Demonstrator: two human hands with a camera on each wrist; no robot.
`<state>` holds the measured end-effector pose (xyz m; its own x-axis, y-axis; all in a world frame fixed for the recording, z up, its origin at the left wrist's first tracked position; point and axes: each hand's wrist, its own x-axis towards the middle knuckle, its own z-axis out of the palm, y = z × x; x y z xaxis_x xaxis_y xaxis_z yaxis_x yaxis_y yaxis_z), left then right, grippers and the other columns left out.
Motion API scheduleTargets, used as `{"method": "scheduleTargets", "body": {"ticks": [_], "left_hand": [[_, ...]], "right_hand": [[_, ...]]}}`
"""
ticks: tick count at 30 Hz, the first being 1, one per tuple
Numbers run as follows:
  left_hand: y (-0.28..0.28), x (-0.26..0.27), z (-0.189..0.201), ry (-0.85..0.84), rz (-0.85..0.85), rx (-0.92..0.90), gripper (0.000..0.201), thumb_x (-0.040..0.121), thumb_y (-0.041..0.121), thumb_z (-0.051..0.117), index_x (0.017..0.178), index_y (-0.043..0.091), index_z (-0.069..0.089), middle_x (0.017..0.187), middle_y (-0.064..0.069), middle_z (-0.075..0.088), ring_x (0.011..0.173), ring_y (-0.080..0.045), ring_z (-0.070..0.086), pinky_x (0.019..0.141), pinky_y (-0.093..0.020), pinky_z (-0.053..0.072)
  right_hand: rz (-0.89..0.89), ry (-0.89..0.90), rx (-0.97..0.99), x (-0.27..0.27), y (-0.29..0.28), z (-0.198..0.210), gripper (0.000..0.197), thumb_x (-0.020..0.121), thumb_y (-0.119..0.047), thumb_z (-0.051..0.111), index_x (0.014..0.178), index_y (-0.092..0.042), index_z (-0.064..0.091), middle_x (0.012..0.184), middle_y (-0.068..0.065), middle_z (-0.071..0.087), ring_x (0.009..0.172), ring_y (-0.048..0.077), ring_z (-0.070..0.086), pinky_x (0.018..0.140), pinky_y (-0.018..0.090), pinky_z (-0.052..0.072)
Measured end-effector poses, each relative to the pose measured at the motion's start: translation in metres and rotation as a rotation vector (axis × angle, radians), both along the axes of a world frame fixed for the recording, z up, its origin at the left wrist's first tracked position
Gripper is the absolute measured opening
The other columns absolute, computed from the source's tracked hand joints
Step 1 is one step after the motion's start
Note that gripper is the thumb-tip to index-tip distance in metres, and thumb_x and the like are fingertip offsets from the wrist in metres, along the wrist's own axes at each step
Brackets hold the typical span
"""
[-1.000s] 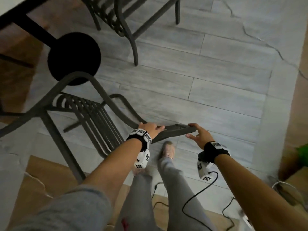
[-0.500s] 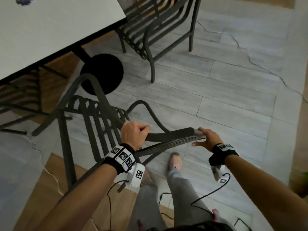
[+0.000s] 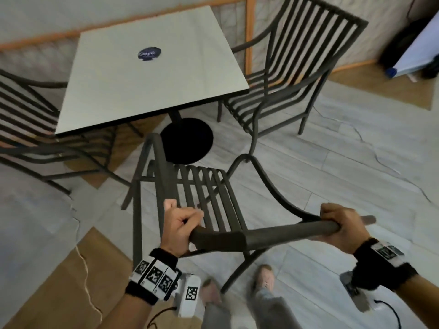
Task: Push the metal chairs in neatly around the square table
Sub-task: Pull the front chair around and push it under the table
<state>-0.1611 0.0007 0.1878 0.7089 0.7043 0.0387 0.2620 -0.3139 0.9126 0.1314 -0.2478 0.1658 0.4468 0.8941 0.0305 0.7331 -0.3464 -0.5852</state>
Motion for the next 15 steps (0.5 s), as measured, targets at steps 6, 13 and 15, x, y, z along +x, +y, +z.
{"method": "scheduleTargets", "body": {"ticks": [6,13,15], "left_hand": [[0.066,-0.076,-0.009,-0.182,0.132,-0.24,0.039,0.085,0.024,0.051,0.047,0.022,0.059,0.047,0.001,0.055,0.047,-0.024,0.047,0.075,-0.062,0.032],[0.071,-0.186,-0.049,-0.207,0.194,-0.208,0.03,0.081,0.018,0.069,0.102,-0.003,0.063,0.109,-0.032,0.065,0.12,-0.042,0.049,0.115,-0.049,0.031],[0.058,-0.208,-0.025,-0.273,0.222,-0.249,0.017,0.086,0.014,0.066,0.101,0.014,0.071,0.124,-0.017,0.065,0.125,-0.04,0.049,0.116,-0.048,0.03]], "right_hand": [[0.06,-0.296,0.003,-0.079,0.062,0.041,0.05,0.059,-0.066,0.064,0.045,-0.019,0.053,0.053,-0.006,0.046,0.051,0.018,0.05,0.039,0.015,0.026],[0.123,-0.34,-0.087,-0.182,0.125,0.037,0.041,0.048,-0.043,0.083,0.043,-0.017,0.051,0.052,-0.005,0.047,0.049,0.016,0.045,0.04,0.013,0.01],[0.145,-0.339,-0.108,-0.207,0.136,0.035,0.04,0.049,-0.041,0.084,0.044,-0.017,0.053,0.053,-0.006,0.049,0.05,0.015,0.044,0.041,0.014,0.008]]}}
